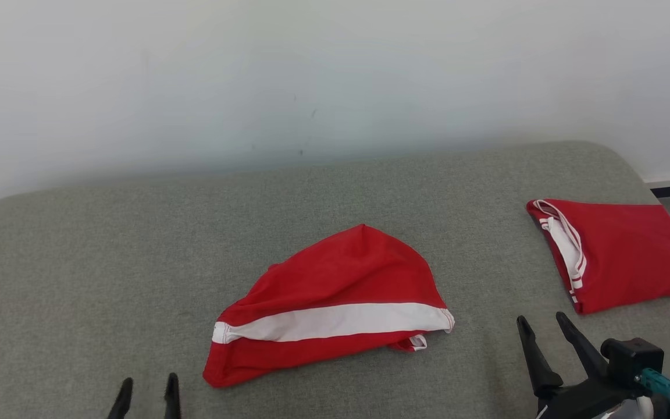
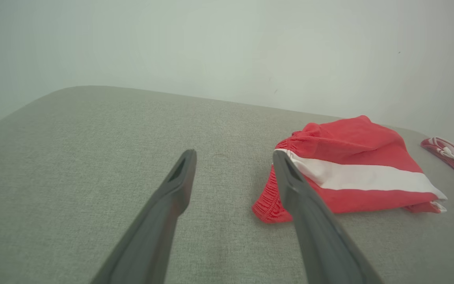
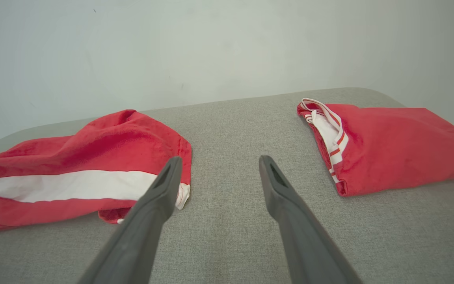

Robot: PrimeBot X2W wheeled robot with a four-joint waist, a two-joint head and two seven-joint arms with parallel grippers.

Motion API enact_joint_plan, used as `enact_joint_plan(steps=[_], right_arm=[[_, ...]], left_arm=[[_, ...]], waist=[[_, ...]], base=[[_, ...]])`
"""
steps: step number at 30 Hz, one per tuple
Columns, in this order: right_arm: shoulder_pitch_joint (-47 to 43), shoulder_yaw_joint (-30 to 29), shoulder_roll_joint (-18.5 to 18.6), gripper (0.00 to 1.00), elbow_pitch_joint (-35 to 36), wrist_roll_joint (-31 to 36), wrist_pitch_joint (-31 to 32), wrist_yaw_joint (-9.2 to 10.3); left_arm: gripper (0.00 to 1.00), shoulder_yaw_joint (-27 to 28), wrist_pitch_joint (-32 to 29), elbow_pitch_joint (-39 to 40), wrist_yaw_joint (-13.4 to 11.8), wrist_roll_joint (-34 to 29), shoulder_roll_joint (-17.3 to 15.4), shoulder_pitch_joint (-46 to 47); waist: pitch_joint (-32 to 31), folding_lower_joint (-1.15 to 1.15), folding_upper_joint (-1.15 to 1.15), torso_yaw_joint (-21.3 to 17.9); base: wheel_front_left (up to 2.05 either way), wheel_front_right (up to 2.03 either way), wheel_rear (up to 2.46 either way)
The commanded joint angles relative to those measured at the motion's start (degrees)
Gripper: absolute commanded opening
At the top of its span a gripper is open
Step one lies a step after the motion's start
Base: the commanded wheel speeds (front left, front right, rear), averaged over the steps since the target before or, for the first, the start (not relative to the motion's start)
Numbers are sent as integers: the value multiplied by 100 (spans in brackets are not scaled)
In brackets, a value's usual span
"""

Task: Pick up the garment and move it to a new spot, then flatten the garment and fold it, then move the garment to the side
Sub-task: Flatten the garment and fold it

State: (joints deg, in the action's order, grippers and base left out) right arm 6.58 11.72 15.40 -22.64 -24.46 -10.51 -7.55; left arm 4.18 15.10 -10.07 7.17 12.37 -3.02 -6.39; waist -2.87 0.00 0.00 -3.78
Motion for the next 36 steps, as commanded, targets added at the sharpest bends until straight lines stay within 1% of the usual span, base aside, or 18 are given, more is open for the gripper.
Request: enact_joint_plan(steps=[1, 6, 11, 14, 19, 24, 25, 26, 27, 31, 36], right_arm=[[87, 18, -8, 100, -17, -31, 56, 16], [337, 70, -154, 100, -230, -120, 399, 16], [688, 294, -317, 100, -486, -128, 823, 16], [865, 419, -385, 100, -574, -163, 880, 16], [1111, 532, -415, 100, -722, -220, 870, 16], [1404, 571, -502, 100, -1033, -364, 855, 16], [1464, 592, -525, 100, -1096, -383, 866, 16], [1518, 613, -545, 100, -1150, -404, 874, 16], [1575, 637, -560, 100, -1203, -434, 887, 16], [1727, 705, -616, 100, -1394, -565, 949, 16], [1836, 682, -691, 100, -1623, -756, 1170, 16]], left_arm=[[100, -141, -63, -115, 21, -22, 5, 182], [100, -545, -516, -510, 26, -28, -47, 746], [100, -864, -1045, -1148, 29, -6, -187, 1427], [100, -1034, -1213, -1449, 32, 88, -234, 1765], [100, -1123, -1373, -1743, 27, 143, -286, 2142], [100, -1175, -1567, -2086, -100, 75, -278, 2480], [67, -1200, -1602, -2129, -105, 56, -274, 2530], [12, -1224, -1596, -2152, -107, 48, -269, 2578], [0, -1258, -1589, -2168, -105, 36, -259, 2610], [0, -1340, -1468, -2224, -86, 24, -264, 2656], [0, -1448, -1226, -2119, -186, -36, -209, 2621]], waist=[[37, 0, 0, 15], [148, 0, 0, 47], [282, 0, 0, 1], [392, 0, 0, -41], [618, 0, 0, -68], [869, 0, 0, -58], [915, 0, 0, -47], [946, 0, 0, -37], [981, 0, 0, -21], [1059, 0, 0, 40], [1135, 0, 0, 131]], base=[[0, 0, 0], [0, 0, 0], [0, 0, 0], [0, 0, 0], [0, 0, 0], [0, 0, 0], [0, 0, 0], [0, 0, 0], [0, 0, 0], [0, 0, 0], [0, 0, 0]])
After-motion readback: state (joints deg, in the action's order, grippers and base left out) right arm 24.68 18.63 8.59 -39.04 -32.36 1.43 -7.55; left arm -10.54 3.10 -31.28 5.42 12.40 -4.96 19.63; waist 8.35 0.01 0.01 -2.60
